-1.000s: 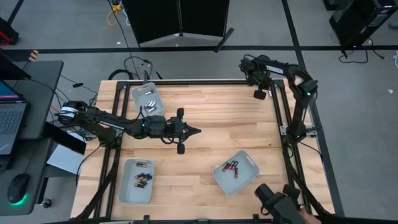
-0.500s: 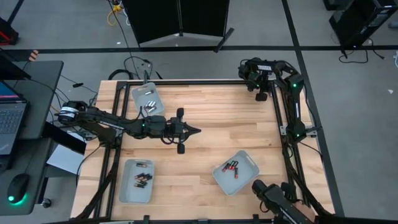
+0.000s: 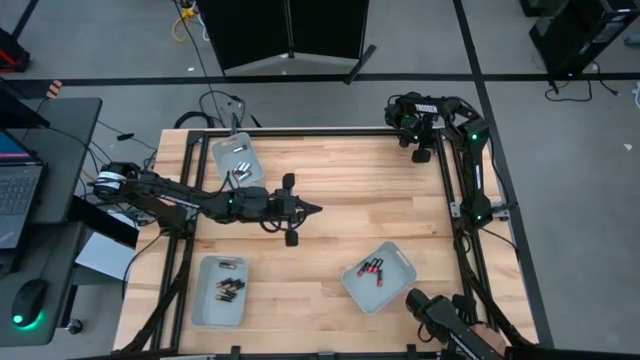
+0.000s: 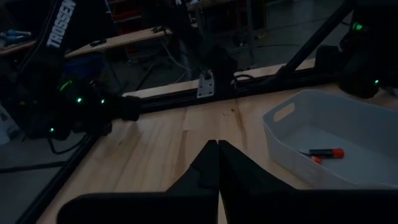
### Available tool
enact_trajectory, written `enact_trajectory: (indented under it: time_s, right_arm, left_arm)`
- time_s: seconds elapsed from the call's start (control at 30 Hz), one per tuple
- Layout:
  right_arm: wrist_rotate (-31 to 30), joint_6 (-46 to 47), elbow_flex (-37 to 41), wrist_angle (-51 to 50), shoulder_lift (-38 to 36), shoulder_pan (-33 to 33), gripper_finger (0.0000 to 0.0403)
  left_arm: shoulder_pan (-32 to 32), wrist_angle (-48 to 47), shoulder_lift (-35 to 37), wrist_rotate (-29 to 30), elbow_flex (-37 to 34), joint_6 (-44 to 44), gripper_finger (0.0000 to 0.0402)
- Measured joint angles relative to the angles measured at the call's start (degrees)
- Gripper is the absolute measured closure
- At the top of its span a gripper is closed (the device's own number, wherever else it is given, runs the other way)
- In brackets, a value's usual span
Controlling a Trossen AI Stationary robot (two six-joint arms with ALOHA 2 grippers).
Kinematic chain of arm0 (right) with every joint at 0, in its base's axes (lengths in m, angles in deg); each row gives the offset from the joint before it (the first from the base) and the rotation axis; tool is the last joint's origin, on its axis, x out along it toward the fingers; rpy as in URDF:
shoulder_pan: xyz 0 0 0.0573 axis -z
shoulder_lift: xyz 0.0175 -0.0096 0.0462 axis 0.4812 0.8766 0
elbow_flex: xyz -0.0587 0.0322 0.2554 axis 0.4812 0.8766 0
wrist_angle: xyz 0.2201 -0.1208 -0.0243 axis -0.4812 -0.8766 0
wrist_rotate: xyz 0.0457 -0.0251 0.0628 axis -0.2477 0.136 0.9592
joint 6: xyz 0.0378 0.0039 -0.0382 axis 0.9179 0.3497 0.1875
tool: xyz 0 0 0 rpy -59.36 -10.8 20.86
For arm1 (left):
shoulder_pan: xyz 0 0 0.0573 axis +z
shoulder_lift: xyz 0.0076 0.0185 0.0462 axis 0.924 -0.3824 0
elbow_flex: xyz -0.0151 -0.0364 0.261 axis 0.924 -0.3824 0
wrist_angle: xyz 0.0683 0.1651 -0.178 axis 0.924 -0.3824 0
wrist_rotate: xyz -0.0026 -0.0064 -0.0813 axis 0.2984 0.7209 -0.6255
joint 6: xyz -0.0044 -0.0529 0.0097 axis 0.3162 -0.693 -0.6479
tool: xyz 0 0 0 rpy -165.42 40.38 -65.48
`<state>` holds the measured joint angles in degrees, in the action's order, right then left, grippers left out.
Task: Sort batteries
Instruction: Put the silver battery into the top left gray bin
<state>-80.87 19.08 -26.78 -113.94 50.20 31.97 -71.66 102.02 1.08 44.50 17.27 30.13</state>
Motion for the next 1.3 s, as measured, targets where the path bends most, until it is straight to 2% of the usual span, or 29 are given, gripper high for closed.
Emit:
enact_trajectory:
  time_s: [0.2,0.43,0.67,0.8,0.9,1.0,1.07,1.3]
  right_arm:
    - [0.09,-0.62,0.04,0.35,0.09,0.00,0.0399]
    - [0.52,-0.40,-0.57,-1.37,4.63,-0.80,0.0399]
    - [2.07,-0.77,-1.07,-2.04,1.30,-2.63,0.0398]
    - [6.46,-0.87,-1.07,-2.28,-4.16,-3.46,0.0398]
    - [15.06,0.92,-1.09,-1.31,-9.24,-3.61,0.0392]
    - [24.17,5.07,-1.09,1.89,-13.53,-3.58,0.0368]
    - [27.70,8.00,-1.09,3.41,-15.94,-3.61,0.0345]
    - [28.92,14.85,-0.26,6.69,-18.27,-4.04,0.0251]
  left_arm:
    - [0.00,-0.28,0.00,0.28,0.00,0.00,0.0396]
    - [0.00,-0.49,0.00,0.37,0.00,-0.04,0.0396]
    - [0.00,-0.54,0.00,0.72,0.00,-0.07,0.0396]
    - [0.00,-0.22,0.00,0.72,0.00,-0.07,0.0396]
    - [0.00,-0.19,0.00,0.72,0.00,-0.09,0.0396]
    - [0.00,-0.21,0.00,0.72,0.00,-0.11,0.0396]
    - [0.00,-0.21,0.00,0.72,0.00,-0.11,0.0396]
    - [-0.39,-0.22,0.00,0.73,0.00,-0.25,0.0396]
